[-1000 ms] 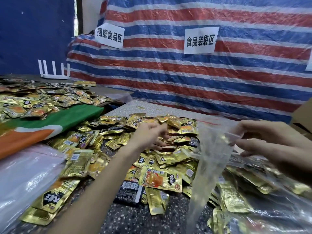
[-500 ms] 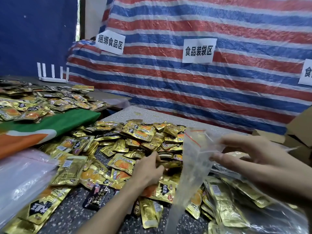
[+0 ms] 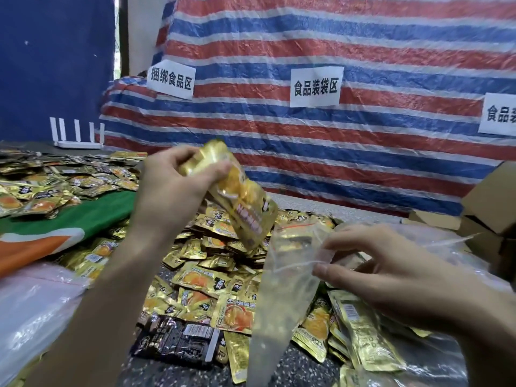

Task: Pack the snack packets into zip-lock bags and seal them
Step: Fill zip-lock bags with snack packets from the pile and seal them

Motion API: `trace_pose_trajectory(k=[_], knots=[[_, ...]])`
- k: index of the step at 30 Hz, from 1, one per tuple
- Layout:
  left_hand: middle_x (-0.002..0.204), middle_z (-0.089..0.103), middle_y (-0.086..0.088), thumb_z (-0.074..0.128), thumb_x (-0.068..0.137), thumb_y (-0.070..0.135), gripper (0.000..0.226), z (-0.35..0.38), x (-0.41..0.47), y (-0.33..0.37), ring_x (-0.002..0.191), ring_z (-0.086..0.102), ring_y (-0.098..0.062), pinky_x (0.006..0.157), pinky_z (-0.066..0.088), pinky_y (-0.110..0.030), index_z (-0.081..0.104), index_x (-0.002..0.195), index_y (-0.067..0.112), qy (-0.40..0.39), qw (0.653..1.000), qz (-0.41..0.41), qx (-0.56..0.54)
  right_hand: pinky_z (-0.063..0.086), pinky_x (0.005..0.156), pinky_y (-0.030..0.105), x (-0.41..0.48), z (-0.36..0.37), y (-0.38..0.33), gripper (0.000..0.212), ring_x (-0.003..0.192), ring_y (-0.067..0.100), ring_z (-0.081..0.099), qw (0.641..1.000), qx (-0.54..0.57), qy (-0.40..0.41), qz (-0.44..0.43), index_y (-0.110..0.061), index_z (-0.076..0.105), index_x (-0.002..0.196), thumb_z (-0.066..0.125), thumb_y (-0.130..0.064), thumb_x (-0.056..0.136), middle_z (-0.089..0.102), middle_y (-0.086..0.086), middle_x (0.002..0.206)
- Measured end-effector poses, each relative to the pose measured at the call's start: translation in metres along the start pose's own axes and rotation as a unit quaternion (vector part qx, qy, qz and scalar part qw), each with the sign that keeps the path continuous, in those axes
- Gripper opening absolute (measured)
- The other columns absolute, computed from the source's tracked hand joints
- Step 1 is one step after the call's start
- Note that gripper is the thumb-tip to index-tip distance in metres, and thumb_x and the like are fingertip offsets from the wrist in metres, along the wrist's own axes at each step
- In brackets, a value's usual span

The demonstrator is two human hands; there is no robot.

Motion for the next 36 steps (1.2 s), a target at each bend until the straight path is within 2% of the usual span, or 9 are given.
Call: trace_pose_trajectory(k=[4,15,17,20,24,27,32,34,36], knots=[[0.074,0.075,-0.003,0.077,0.083,0.025,0.010,-0.006,-0.025,0.046,0.057,0.070,-0.021,0.042,0.051,-0.024,0.069,0.084,0.020,0.030,0.997,0.036,-0.067,0.055,0.084,0.036,0.002,0.007,-0.007,0.029,0.093,-0.004,0.061,1.000,-0.011,-0.007,-0.018,-0.037,0.073,0.087,0.057,-0.060,0.079,0.065,-0.022,0.093],[0.062,0.072,0.003,0.083,0.071,0.043,0.028,0.043,-0.044,0.026,0.052,0.069,-0.014,0.053,0.054,-0.033,0.072,0.074,0.017,-0.115,0.989,-0.006,0.088,0.059,0.071,0.035,-0.001,-0.005,-0.027,0.022,0.085,0.011,0.067,0.989,0.083,0.078,-0.092,-0.032,0.079,0.080,0.069,-0.051,0.076,0.065,-0.010,0.089],[0.060,0.070,0.007,0.081,0.076,0.045,0.028,0.052,-0.047,0.023,0.048,0.065,-0.009,0.052,0.049,-0.027,0.072,0.073,0.018,-0.148,0.981,0.002,0.126,0.060,0.072,0.035,-0.001,-0.008,-0.027,0.022,0.086,0.012,0.068,0.986,0.097,0.100,-0.093,-0.029,0.080,0.081,0.070,-0.047,0.074,0.066,-0.009,0.091],[0.053,0.063,0.005,0.058,0.093,0.052,0.045,0.067,-0.053,0.022,0.044,0.054,-0.002,0.048,0.039,-0.021,0.072,0.070,0.016,-0.234,0.961,0.018,0.148,0.059,0.068,0.028,-0.006,-0.017,-0.033,0.024,0.083,0.013,0.069,0.975,0.120,0.146,-0.114,-0.022,0.081,0.082,0.071,-0.043,0.073,0.067,-0.006,0.089],[0.061,0.069,0.001,0.021,0.094,0.068,0.081,0.073,-0.054,0.022,0.058,0.062,-0.007,0.062,0.045,-0.026,0.074,0.069,0.014,-0.330,0.930,0.035,0.159,0.057,0.067,0.029,-0.010,-0.022,-0.027,0.017,0.082,0.013,0.068,0.985,0.076,0.131,-0.088,-0.020,0.079,0.077,0.072,-0.035,0.075,0.069,-0.004,0.084],[0.063,0.069,-0.007,0.028,0.096,0.060,0.073,0.074,-0.053,0.014,0.059,0.062,-0.012,0.063,0.045,-0.022,0.074,0.070,0.011,-0.360,0.927,0.029,0.101,0.056,0.073,0.033,-0.011,-0.023,-0.012,0.016,0.083,0.014,0.067,0.993,0.056,0.094,-0.043,-0.018,0.078,0.077,0.072,-0.032,0.078,0.069,0.001,0.084],[0.072,0.067,0.001,0.051,0.103,0.025,0.029,0.078,-0.034,-0.030,0.055,0.055,-0.002,0.050,0.041,-0.013,0.069,0.085,0.010,-0.225,0.973,-0.044,-0.015,0.057,0.078,0.042,-0.017,-0.024,-0.001,0.032,0.086,0.017,0.067,0.998,0.052,0.042,-0.021,-0.022,0.078,0.079,0.068,-0.051,0.069,0.070,0.002,0.091],[0.078,0.066,0.006,0.057,0.100,0.020,0.019,0.094,-0.038,-0.059,0.061,0.056,-0.002,0.052,0.041,-0.012,0.066,0.084,0.017,-0.271,0.957,-0.046,0.090,0.057,0.080,0.045,-0.019,-0.025,0.002,0.033,0.087,0.017,0.068,0.997,0.060,0.034,-0.020,-0.024,0.079,0.081,0.068,-0.053,0.070,0.070,0.003,0.094],[0.086,0.063,0.009,0.058,0.099,0.022,0.012,0.112,-0.052,-0.097,0.071,0.056,-0.003,0.058,0.040,-0.013,0.064,0.088,0.022,-0.364,0.900,-0.044,0.236,0.058,0.081,0.045,-0.021,-0.025,0.003,0.035,0.088,0.017,0.069,0.997,0.066,0.030,-0.026,-0.026,0.079,0.082,0.068,-0.059,0.076,0.070,0.002,0.094]])
Point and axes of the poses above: each hand's wrist, its own x-axis towards the middle knuckle, its own z-axis out of the palm, y = z × x, the point moved 7 cm from there along x, towards the middle knuckle
